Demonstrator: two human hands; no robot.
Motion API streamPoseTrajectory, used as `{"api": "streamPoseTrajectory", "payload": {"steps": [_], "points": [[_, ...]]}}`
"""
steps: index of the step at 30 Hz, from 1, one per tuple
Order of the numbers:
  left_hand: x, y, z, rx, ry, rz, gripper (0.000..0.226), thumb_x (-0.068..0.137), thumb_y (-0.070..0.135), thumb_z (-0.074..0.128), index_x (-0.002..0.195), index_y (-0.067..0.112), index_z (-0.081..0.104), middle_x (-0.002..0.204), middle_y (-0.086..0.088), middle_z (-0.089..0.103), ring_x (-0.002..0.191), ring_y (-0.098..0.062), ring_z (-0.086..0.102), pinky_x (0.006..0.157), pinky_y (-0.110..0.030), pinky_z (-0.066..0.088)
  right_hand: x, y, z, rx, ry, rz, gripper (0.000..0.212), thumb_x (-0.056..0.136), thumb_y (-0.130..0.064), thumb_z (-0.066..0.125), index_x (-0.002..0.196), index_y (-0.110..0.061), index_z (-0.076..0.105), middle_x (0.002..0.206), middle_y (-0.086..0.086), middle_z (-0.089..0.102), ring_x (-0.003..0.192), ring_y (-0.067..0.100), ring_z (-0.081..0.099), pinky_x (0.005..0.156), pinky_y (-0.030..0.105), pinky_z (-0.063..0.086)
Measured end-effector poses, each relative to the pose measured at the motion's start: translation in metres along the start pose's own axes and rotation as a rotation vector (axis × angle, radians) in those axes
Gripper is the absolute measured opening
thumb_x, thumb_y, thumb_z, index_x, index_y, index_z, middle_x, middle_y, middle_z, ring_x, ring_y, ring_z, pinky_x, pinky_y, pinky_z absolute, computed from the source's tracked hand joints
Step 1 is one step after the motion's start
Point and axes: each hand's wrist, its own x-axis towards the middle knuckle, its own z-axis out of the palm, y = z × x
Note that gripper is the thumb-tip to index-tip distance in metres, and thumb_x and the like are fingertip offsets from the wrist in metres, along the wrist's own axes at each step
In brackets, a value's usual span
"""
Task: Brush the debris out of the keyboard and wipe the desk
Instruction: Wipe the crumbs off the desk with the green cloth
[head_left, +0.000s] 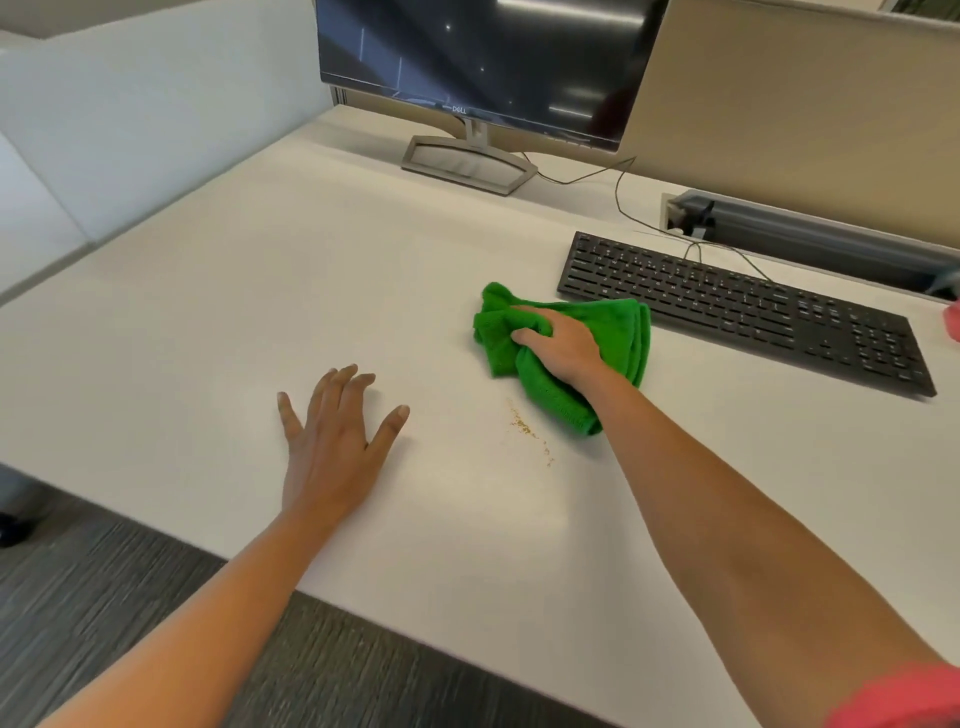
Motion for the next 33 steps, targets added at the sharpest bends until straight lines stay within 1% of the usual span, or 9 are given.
{"api": "streamPoseTrajectory", "payload": {"steps": [8, 13, 16, 18, 20, 23, 25, 28, 33], "points": [[-0.001, 0.000, -0.003, -0.048, -0.001, 0.030, 0.083, 0.078, 0.070, 0.015, 0.133, 0.015, 0.045, 0.147, -0.001, 0.037, 0.141, -0.016, 0.024, 0.114, -0.048, -0.008, -0.048, -0.038, 0.035, 0.187, -0.166, -0.053, 0.025, 0.093, -0.028, 0.051, 0.102, -0.011, 0.067, 0.100, 0.008, 0.069, 0.096, 0.026, 0.061, 0.091, 0.038, 0.045], [-0.002, 0.002, -0.008, -0.142, 0.017, 0.002, 0.054, 0.096, 0.052, 0.038, 0.133, 0.014, 0.047, 0.147, -0.004, 0.038, 0.141, -0.017, 0.025, 0.114, -0.048, -0.007, -0.080, -0.044, 0.021, 0.661, -0.114, 0.139, 0.022, 0.095, -0.018, 0.049, 0.078, -0.014, 0.062, 0.052, -0.013, 0.062, 0.051, -0.001, 0.057, 0.057, 0.014, 0.044], [-0.006, 0.002, -0.010, -0.162, 0.003, -0.002, 0.048, 0.096, 0.044, 0.041, 0.133, 0.014, 0.047, 0.148, -0.003, 0.037, 0.141, -0.017, 0.024, 0.114, -0.047, -0.008, -0.095, -0.019, -0.012, 0.953, 0.147, 0.268, 0.020, 0.084, -0.027, 0.061, 0.099, -0.014, 0.067, 0.086, 0.002, 0.069, 0.082, 0.015, 0.063, 0.083, 0.025, 0.050], [-0.009, 0.001, -0.012, -0.161, -0.023, 0.012, 0.049, 0.096, 0.045, 0.041, 0.133, 0.014, 0.047, 0.148, -0.003, 0.036, 0.142, -0.017, 0.023, 0.114, -0.048, -0.008, -0.111, 0.004, -0.041, 1.029, 0.322, 0.343, 0.029, 0.073, -0.032, 0.066, 0.098, -0.019, 0.069, 0.098, 0.007, 0.068, 0.097, 0.025, 0.061, 0.094, 0.036, 0.048], [-0.012, 0.000, -0.014, -0.144, -0.044, 0.034, 0.049, 0.096, 0.046, 0.040, 0.133, 0.014, 0.046, 0.148, -0.003, 0.035, 0.142, -0.018, 0.023, 0.114, -0.049, -0.007, -0.133, 0.021, -0.070, 0.882, 0.430, 0.371, 0.033, 0.084, -0.030, 0.061, 0.112, -0.013, 0.065, 0.096, 0.004, 0.065, 0.093, 0.023, 0.060, 0.084, 0.026, 0.050], [-0.018, -0.003, -0.017, -0.126, -0.060, 0.064, 0.050, 0.096, 0.046, 0.039, 0.134, 0.014, 0.045, 0.149, -0.004, 0.035, 0.142, -0.018, 0.022, 0.114, -0.049, -0.007, -0.155, 0.045, -0.094, 0.703, 0.595, 0.434, 0.035, 0.095, -0.020, 0.049, 0.123, -0.001, 0.056, 0.074, 0.003, 0.063, 0.057, 0.005, 0.056, 0.044, 0.008, 0.042], [-0.022, -0.006, -0.019, -0.112, -0.070, 0.077, 0.051, 0.096, 0.047, 0.039, 0.135, 0.014, 0.045, 0.149, -0.004, 0.035, 0.142, -0.018, 0.021, 0.114, -0.049, -0.007, -0.161, 0.058, -0.084, 0.622, 0.633, 0.502, 0.033, 0.095, -0.020, 0.049, 0.121, -0.001, 0.056, 0.077, 0.011, 0.067, 0.053, 0.004, 0.058, 0.049, 0.012, 0.045], [-0.027, -0.011, -0.022, -0.094, -0.084, 0.086, 0.052, 0.096, 0.047, 0.038, 0.135, 0.014, 0.045, 0.150, -0.004, 0.034, 0.143, -0.018, 0.020, 0.114, -0.049, -0.008, -0.157, 0.059, -0.048, 0.496, 0.630, 0.533, 0.033, 0.095, -0.023, 0.048, 0.117, -0.001, 0.060, 0.115, 0.023, 0.062, 0.098, 0.029, 0.061, 0.087, 0.033, 0.045], [-0.031, -0.017, -0.024, -0.095, -0.090, 0.084, 0.051, 0.096, 0.046, 0.038, 0.136, 0.014, 0.044, 0.149, -0.004, 0.035, 0.143, -0.018, 0.021, 0.114, -0.049, -0.007, -0.139, 0.014, 0.003, 0.327, 0.569, 0.453, 0.034, 0.096, -0.024, 0.045, 0.112, 0.001, 0.062, 0.113, 0.023, 0.063, 0.107, 0.035, 0.056, 0.090, 0.035, 0.041]]}}
